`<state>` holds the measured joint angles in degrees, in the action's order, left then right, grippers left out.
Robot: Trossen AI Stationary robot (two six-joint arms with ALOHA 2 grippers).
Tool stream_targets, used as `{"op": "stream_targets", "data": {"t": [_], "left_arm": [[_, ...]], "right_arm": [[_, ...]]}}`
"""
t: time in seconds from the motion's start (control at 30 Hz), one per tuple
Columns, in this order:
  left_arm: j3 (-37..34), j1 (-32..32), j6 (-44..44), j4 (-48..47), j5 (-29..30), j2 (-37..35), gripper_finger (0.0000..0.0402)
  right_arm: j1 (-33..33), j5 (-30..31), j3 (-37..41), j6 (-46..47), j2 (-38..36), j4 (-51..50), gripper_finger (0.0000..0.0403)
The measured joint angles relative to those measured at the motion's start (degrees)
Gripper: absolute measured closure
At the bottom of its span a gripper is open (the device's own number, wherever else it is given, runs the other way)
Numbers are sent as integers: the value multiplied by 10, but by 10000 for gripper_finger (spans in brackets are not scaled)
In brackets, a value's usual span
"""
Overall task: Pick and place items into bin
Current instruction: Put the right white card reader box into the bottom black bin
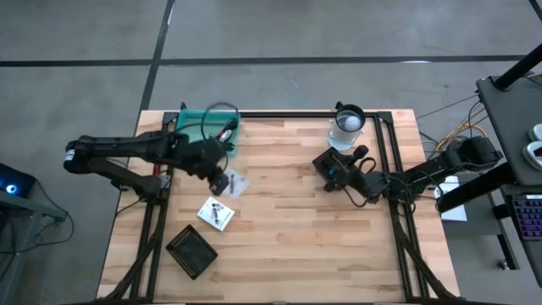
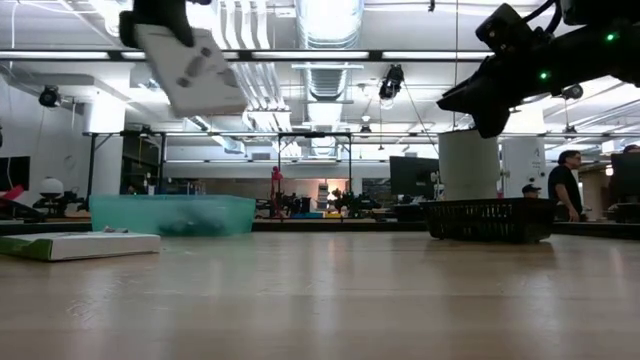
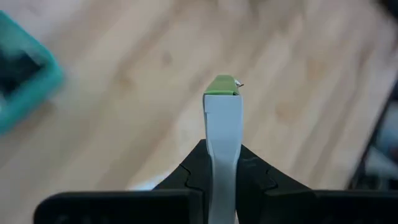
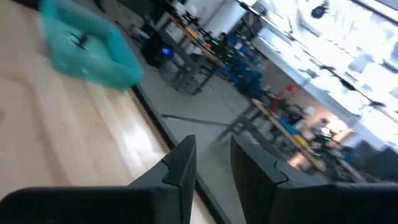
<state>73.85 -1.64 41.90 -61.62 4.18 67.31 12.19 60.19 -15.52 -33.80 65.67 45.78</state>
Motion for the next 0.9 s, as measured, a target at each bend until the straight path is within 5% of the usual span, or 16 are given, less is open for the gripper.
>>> {"op": "stream_targets", "data": {"t": [0.17, 0.4, 0.9], "left_arm": [[-1, -42, 13, -44, -42, 4, 380], [-2, -102, 157, -64, -90, 9, 380], [-34, -305, 486, -110, -69, 22, 380]], "right_arm": [[-2, -33, 0, 27, 0, -1, 322], [-2, -35, 0, 38, 0, -1, 325], [-2, -37, 1, 30, 0, -1, 335]]}}
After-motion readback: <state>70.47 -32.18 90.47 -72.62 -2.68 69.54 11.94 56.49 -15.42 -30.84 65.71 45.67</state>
